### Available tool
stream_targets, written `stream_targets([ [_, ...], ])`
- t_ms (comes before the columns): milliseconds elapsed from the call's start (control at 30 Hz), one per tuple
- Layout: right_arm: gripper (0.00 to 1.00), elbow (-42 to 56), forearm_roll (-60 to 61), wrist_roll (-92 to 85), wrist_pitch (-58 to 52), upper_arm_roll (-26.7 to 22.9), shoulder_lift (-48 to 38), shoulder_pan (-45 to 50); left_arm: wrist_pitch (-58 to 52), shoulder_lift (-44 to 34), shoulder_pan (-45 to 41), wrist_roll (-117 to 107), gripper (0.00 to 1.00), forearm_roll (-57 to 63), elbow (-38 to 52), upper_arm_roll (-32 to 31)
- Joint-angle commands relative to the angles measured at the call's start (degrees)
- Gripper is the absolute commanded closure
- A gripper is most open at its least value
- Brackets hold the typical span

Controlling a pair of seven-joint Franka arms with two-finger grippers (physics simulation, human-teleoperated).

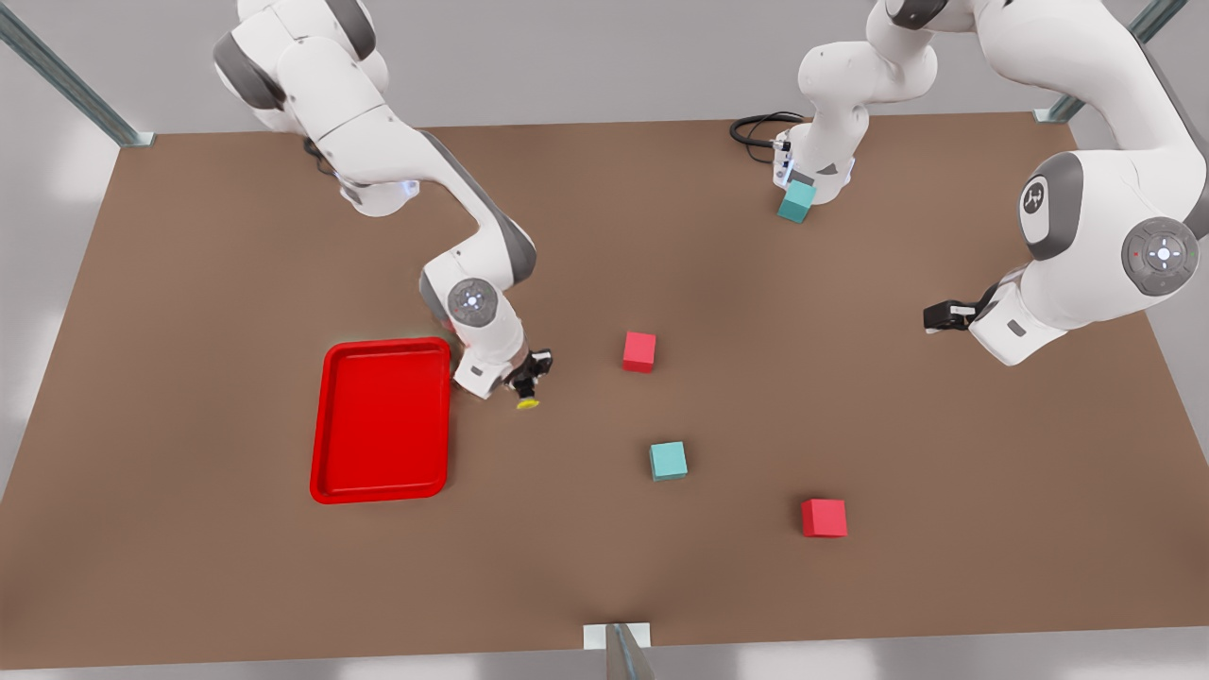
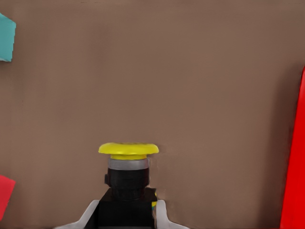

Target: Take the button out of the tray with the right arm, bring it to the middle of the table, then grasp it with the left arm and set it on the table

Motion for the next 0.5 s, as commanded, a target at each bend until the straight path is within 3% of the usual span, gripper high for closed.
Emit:
stream_targets([
  [0,0.54,5.3,3.9,36.2,-2.2,0.0,2.0,4.7,0.0,-0.1,0.0,0.1,0.00,0.0,0.0,0.0],
  [200,0.54,26.3,6.8,46.9,-1.3,-1.9,17.0,15.3,0.1,0.3,0.0,0.2,0.00,0.0,0.0,0.0],
  [467,0.54,33.5,10.7,47.3,2.9,-6.0,22.1,25.2,0.1,0.6,0.0,0.5,0.00,-0.9,0.0,0.1],
])
